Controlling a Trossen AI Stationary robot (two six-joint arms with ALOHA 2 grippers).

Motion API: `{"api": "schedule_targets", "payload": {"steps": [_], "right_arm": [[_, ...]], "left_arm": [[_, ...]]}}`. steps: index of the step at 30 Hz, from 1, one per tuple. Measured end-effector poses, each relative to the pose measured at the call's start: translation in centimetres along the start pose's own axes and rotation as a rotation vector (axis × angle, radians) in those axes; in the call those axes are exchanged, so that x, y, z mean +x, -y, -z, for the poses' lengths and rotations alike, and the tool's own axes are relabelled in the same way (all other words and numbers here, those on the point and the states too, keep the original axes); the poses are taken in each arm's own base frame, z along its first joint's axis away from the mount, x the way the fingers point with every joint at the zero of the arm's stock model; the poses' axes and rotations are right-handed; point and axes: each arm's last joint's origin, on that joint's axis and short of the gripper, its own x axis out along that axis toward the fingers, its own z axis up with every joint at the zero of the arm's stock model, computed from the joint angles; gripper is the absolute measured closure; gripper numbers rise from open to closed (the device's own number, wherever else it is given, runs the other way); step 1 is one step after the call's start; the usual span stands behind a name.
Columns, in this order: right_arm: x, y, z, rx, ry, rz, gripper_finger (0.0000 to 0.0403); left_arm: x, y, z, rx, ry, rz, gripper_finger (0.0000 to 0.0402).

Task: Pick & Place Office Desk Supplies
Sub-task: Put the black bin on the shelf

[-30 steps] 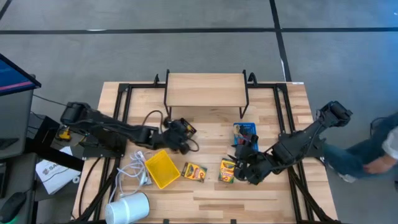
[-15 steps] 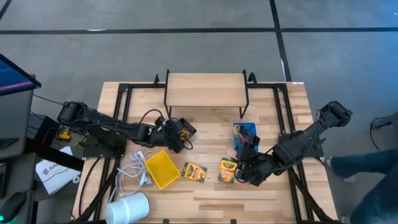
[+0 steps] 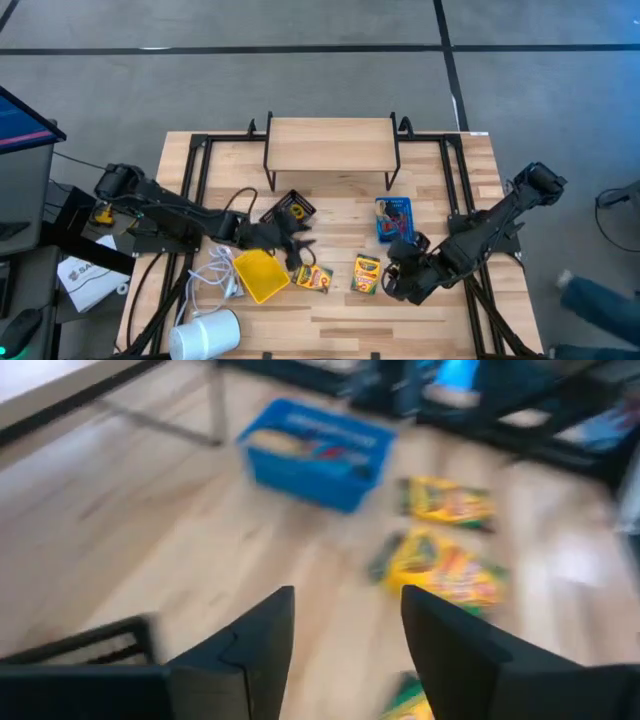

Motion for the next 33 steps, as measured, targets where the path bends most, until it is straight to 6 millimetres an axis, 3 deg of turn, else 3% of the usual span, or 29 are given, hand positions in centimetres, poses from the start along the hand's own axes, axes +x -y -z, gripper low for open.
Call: {"api": "schedule_targets", "payload": {"steps": [3,7,12,18,23,33], "right_arm": [[1.3,0.6,1.6,0.083,-0.067,0.001,0.0211],[2.4,1.1,3.0,0.16,-0.106,-0.02,0.0211],[3.1,0.4,3.1,0.181,-0.09,-0.125,0.0211],[3.0,-0.2,2.6,0.139,-0.051,-0.196,0.0211],[3.2,0.0,2.0,0.105,0.008,-0.172,0.0211],[4.0,0.6,0.6,0.059,0.037,-0.143,0.0211]], "left_arm": [[0.2,1.6,0.8,0.048,0.017,0.063,0.0233],[1.3,3.0,3.3,0.105,-0.045,0.08,0.0243],[3.0,4.1,7.1,0.127,-0.155,0.087,0.0253],[4.4,4.4,9.7,0.142,-0.262,0.135,0.0259],[4.6,3.2,9.6,0.131,-0.306,0.06,0.026],[3.5,1.6,6.8,-0.027,-0.346,-0.074,0.0275]]}}
